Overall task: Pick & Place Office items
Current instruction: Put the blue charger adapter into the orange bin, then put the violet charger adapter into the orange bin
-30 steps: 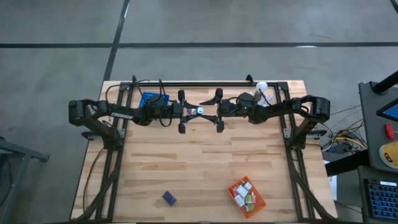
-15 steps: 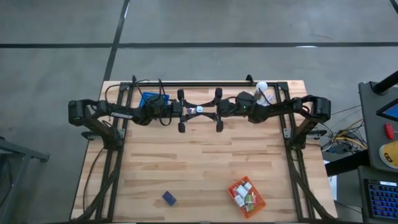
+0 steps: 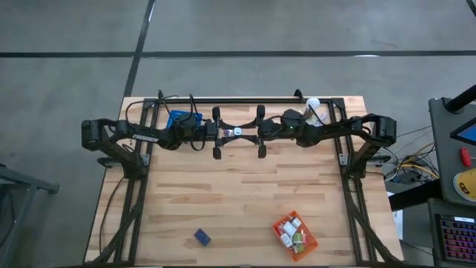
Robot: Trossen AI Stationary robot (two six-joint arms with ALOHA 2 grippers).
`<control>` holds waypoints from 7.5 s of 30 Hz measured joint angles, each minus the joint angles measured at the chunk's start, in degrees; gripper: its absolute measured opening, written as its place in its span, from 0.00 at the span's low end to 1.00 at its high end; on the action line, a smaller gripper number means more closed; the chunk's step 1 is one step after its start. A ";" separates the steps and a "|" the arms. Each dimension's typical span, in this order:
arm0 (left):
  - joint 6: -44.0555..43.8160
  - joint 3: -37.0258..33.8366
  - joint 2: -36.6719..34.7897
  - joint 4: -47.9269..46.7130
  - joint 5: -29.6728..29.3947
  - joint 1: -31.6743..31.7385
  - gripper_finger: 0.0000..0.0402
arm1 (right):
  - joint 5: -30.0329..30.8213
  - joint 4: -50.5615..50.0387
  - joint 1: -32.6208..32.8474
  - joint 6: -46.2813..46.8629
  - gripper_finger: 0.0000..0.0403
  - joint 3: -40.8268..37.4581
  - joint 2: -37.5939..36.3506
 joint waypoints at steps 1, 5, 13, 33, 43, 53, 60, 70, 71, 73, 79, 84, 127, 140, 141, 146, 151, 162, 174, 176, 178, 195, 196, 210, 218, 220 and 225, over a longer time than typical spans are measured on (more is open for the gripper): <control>-0.04 0.00 0.00 0.00 -0.02 0.00 0.32 | -0.02 -0.02 0.02 0.02 0.28 0.00 0.02; -0.07 0.00 0.00 0.00 -0.04 0.00 0.32 | -0.06 -0.04 0.04 -0.06 0.28 0.00 0.04; -0.48 0.00 0.02 -0.01 -0.03 -0.02 0.32 | -0.26 -0.06 0.04 0.04 0.28 0.00 0.11; -8.14 -7.86 -4.81 -2.47 3.63 -1.70 0.81 | -0.10 -1.02 1.66 1.47 0.28 -0.50 0.32; -9.19 -14.70 -5.53 -2.80 1.16 -4.17 0.77 | 2.21 -9.73 7.98 3.99 0.28 -1.14 0.11; -9.11 -17.59 -5.53 -2.82 -0.12 -4.17 0.77 | 16.05 -21.32 19.09 5.61 0.28 -1.16 -3.79; -8.89 -18.69 -5.53 -2.81 -0.43 -4.15 0.77 | 28.46 -36.11 29.37 13.10 0.28 -1.18 -9.07; -7.90 -18.84 -5.53 -2.81 -0.55 -4.15 0.77 | 45.93 -54.64 46.89 35.45 0.28 -0.94 -14.16; -7.78 -18.84 -5.53 -2.80 -0.55 -4.15 0.77 | 46.97 -56.27 48.47 37.87 0.28 -0.82 -14.27; -7.68 -18.84 -5.53 -2.84 -0.61 -4.15 0.77 | 48.62 -58.49 51.23 42.90 0.28 -0.49 -14.33; -6.66 -18.84 -5.53 -3.10 -1.75 -4.13 0.77 | 51.19 -69.04 57.98 57.51 0.28 2.10 -14.14; -6.25 -18.84 -5.53 -3.23 -1.79 -4.13 0.77 | 52.03 -80.21 62.02 66.30 0.28 7.80 -14.05; -5.66 -18.64 -5.53 -2.81 -1.75 -4.09 0.77 | 31.14 -99.97 69.90 89.08 0.28 22.86 3.23; -5.64 -18.62 -5.53 -2.80 -1.75 -4.09 0.77 | 30.17 -94.70 69.72 87.50 0.28 19.02 3.21; -5.64 -18.62 -5.53 -2.82 -1.77 -4.09 0.76 | 30.41 -94.73 69.73 87.10 0.28 19.14 3.21; -5.64 -18.62 -5.53 -2.82 -1.81 -4.09 0.76 | 33.20 -94.77 69.69 86.07 0.41 20.53 3.08; -5.65 -18.62 -5.53 -2.82 -1.84 -4.09 0.76 | 35.23 -94.81 69.33 84.49 0.56 21.96 3.08; -5.89 -15.75 -5.55 -10.23 -8.04 -4.13 0.76 | 43.73 -102.37 68.12 76.21 0.60 26.58 3.01; 5.53 3.67 -5.34 -49.62 -16.29 -2.42 0.76 | 73.72 -105.14 63.16 56.68 0.61 25.82 -0.03; 6.94 5.31 -5.02 -52.92 -16.61 -1.16 0.76 | 78.50 -103.30 62.77 54.50 0.61 23.93 -0.76; 8.60 6.53 -4.15 -54.81 -16.67 0.13 0.76 | 82.21 -100.37 62.33 52.46 0.61 21.60 -1.56; 24.67 24.50 13.54 -74.55 -15.39 7.90 0.76 | 71.79 -17.63 56.58 5.44 0.61 -13.42 -12.35; 25.52 25.73 14.37 -75.28 -15.41 8.20 0.76 | 70.28 -14.29 55.88 4.25 0.61 -15.06 -13.00; 30.18 39.68 24.24 -87.53 -14.45 10.78 0.76 | 61.03 -10.74 50.58 4.50 0.61 -19.76 -15.13; 30.86 40.52 25.29 -87.81 -14.08 11.02 0.76 | 61.01 -10.82 50.60 3.93 0.59 -19.52 -14.89; 30.86 40.40 25.29 -88.28 -14.08 11.15 0.76 | 61.03 -10.82 50.60 3.93 0.59 -19.52 -14.89; 31.05 40.39 25.29 -87.33 -14.02 11.38 0.75 | 61.03 -10.82 50.60 3.93 0.58 -19.52 -14.89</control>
